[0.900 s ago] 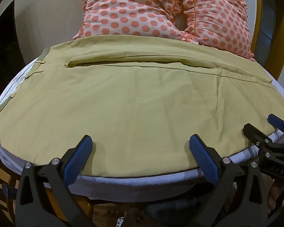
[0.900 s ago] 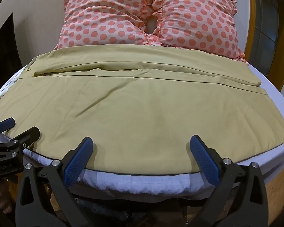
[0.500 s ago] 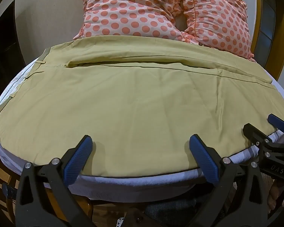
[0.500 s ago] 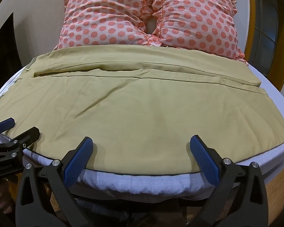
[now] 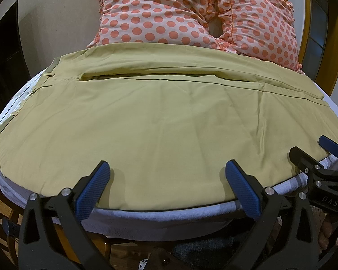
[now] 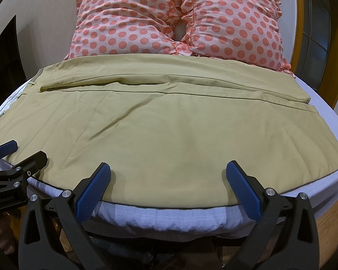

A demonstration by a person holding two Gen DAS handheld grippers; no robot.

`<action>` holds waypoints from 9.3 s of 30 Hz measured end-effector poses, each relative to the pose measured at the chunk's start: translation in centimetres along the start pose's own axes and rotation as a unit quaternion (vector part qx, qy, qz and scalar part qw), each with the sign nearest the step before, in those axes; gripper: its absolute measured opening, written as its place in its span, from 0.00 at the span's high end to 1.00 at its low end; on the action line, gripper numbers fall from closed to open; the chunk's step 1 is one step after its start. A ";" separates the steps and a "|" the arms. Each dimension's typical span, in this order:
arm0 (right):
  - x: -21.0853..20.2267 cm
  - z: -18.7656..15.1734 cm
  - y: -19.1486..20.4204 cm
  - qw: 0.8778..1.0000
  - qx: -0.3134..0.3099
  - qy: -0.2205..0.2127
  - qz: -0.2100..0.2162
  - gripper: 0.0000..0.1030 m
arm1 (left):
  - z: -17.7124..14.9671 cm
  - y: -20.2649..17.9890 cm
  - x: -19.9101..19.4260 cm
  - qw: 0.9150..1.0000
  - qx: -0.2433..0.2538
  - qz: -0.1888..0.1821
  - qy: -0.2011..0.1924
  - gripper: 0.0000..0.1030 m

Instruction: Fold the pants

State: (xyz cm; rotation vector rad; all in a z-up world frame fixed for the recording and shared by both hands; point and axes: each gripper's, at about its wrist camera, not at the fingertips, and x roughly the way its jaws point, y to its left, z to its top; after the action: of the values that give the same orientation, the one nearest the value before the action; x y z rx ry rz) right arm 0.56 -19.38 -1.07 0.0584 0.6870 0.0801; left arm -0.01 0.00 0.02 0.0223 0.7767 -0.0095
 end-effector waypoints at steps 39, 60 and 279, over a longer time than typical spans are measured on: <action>0.0 0.0 0.0 1.000 0.000 -0.003 0.000 0.01 | 0.0 0.0 0.0 1.000 0.000 0.000 -0.003 0.02; -0.1 -0.1 0.0 1.000 -0.001 -0.005 0.000 0.01 | 0.0 0.0 0.0 1.000 0.000 0.000 -0.003 0.02; 4.1 8.1 -4.6 0.950 0.122 -0.001 0.286 0.17 | 12.0 18.6 -5.2 0.983 -0.121 0.094 -0.102 0.92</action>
State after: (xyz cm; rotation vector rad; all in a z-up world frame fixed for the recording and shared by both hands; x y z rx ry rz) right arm 9.11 -23.81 2.23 0.4972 0.6589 0.5531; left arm 5.03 18.28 12.57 -0.1351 0.5645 0.2583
